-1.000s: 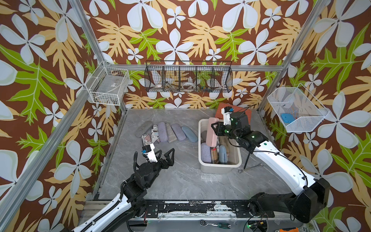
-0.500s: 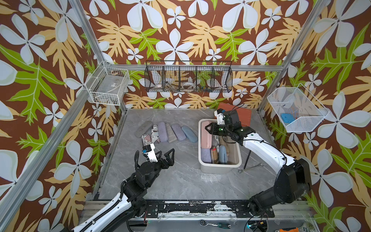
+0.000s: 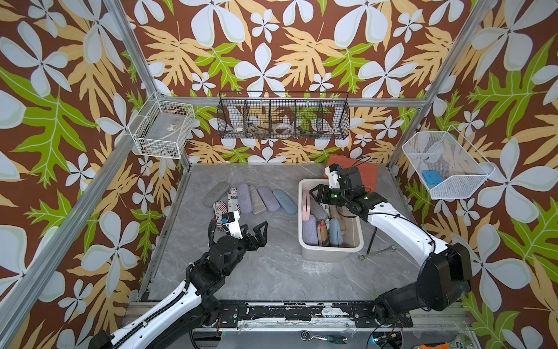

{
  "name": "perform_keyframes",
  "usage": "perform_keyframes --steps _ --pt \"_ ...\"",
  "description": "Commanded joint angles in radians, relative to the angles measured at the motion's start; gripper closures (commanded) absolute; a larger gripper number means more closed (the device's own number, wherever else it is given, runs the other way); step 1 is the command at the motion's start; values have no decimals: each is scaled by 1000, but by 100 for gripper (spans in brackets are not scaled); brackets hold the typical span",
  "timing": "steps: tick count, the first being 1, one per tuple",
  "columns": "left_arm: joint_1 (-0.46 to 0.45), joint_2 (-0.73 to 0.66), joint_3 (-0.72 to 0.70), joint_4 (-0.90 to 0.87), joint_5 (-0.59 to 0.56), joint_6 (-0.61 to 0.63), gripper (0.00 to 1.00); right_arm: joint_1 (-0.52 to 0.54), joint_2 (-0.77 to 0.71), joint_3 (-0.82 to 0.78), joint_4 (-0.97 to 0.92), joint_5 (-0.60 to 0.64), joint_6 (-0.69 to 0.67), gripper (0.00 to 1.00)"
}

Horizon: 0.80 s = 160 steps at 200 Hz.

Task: Put the glasses cases into the storage boxes
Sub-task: Place the glasses case in the storage box, then pick up the glasses case at the center of the board.

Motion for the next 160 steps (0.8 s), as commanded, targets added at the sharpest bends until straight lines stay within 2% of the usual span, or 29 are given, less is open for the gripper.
perform_keyframes --steps 1,25,59,97,132,144,160 --pt "1 19 17 15 -4 10 0 2 -10 -32 31 -9 -13 53" --pt "1 47 26 20 -32 -12 0 29 -22 -78 67 -32 -21 51" --pt "1 95 71 -68 -164 -61 0 44 -40 -159 103 -40 -27 49" --pt "2 135 114 -95 -177 -50 0 44 -76 -227 107 -35 -38 48" --pt "6 163 162 -175 -303 -39 0 44 -132 -202 73 -47 -68 44" --pt "29 186 184 -220 -352 -48 0 44 -172 -195 69 -25 -72 43" --pt "128 243 211 -283 -346 -73 0 44 -230 -204 82 -8 -72 39"
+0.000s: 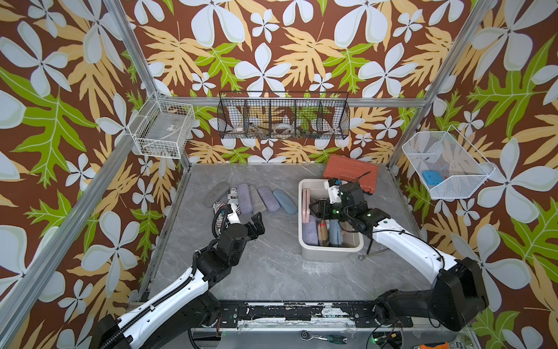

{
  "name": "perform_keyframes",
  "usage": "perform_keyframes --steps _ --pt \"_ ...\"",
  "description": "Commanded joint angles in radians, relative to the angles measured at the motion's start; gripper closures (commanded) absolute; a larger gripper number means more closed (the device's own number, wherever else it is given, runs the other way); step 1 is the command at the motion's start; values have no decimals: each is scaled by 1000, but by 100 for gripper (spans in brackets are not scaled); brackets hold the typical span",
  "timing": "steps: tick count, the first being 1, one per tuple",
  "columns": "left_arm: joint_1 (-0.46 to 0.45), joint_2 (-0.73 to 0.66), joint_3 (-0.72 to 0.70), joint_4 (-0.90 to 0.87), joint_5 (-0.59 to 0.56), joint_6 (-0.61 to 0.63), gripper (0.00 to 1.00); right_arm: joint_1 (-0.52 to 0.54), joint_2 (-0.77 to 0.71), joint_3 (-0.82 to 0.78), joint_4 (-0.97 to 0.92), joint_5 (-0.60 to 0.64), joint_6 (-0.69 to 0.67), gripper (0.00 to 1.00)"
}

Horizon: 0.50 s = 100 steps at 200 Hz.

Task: Put the glasses cases into the storage boxes
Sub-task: Pick up the glasses case at the center of the board.

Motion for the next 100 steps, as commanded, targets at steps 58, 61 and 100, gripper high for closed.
perform_keyframes --steps 58,61,100 --pt "391 423 133 -146 72 15 0 0 -197 -75 32 69 -38 25" --pt "396 447 143 -147 69 20 0 0 -198 -77 33 66 -38 25" --pt "472 712 238 -138 83 79 3 1 -224 -110 42 57 -37 21"
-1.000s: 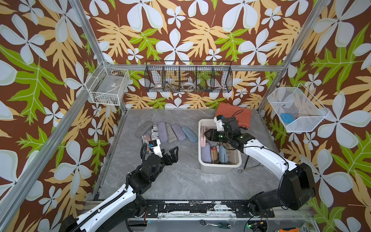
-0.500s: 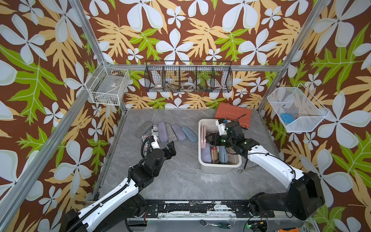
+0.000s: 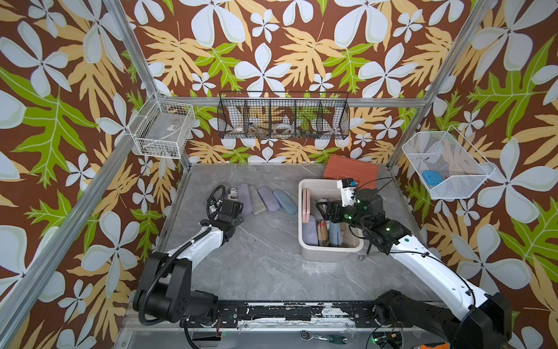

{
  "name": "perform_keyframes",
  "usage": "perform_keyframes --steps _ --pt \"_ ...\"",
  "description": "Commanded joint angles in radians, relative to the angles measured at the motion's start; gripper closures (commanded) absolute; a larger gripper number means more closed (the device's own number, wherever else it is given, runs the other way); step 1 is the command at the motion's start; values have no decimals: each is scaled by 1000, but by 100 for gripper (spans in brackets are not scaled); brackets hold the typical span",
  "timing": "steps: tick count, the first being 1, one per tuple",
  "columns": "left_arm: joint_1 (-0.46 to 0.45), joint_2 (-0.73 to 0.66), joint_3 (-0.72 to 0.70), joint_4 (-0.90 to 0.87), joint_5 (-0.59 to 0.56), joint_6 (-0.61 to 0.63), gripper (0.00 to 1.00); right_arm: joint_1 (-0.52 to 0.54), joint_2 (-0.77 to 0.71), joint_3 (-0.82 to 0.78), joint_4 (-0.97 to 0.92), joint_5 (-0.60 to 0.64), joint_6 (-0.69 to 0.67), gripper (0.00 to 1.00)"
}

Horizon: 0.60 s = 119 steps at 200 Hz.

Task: Put the glasses cases into the storage boxes
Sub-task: Pick up the glasses case at the center of the board.

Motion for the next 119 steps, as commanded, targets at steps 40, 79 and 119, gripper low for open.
perform_keyframes --steps 40,79,119 --pt "75 210 81 -14 53 89 14 1 -50 -23 16 1 -23 21" --pt "109 232 102 -5 118 114 24 0 -68 -25 14 7 -30 22" --pt "111 242 102 -31 127 117 34 0 -86 -25 14 1 -32 24"
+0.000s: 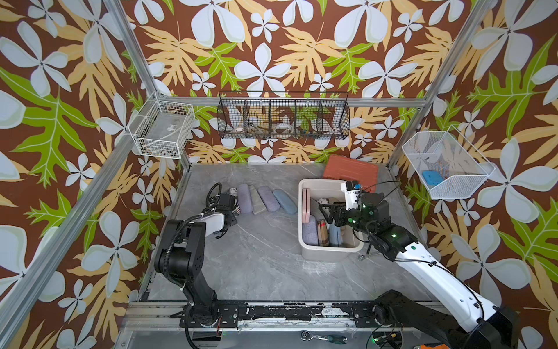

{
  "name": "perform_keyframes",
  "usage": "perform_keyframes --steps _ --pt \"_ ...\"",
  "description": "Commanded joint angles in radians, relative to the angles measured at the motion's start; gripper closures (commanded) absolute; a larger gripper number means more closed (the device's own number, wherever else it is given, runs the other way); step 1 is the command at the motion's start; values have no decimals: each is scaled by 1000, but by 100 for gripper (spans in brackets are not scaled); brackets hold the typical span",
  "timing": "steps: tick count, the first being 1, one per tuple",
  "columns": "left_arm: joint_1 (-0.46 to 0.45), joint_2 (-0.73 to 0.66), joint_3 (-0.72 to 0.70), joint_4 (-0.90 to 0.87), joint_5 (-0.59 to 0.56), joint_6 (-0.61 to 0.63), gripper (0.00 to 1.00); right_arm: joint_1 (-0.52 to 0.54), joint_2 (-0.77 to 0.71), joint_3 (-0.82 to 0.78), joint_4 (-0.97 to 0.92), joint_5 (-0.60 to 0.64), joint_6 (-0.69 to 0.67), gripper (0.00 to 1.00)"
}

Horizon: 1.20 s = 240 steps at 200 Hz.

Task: Put the glasses cases into the storage boxes
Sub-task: Pick up the glasses case at the center of the board.

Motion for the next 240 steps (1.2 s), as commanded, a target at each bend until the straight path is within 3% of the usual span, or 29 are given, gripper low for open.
perform_keyframes --steps 1,55,117,168,200,240 --pt "2 -10 -12 -34 27 7 34 0 -8 7 13 0 -10 24" --pt "-12 -235 -184 13 136 -53 40 0 -19 13 20 -13 2 24" --pt "-176 -549 -390 73 207 -168 44 0 -1 12 40 -44 26 25" --pt "-274 -848 -526 227 345 -209 46 9 34 22 62 -95 64 26" --pt "-304 -925 -547 284 415 -198 48 43 59 42 72 -99 80 27" --pt "-327 -899 -563 325 433 -192 50 81 84 61 79 -87 98 27"
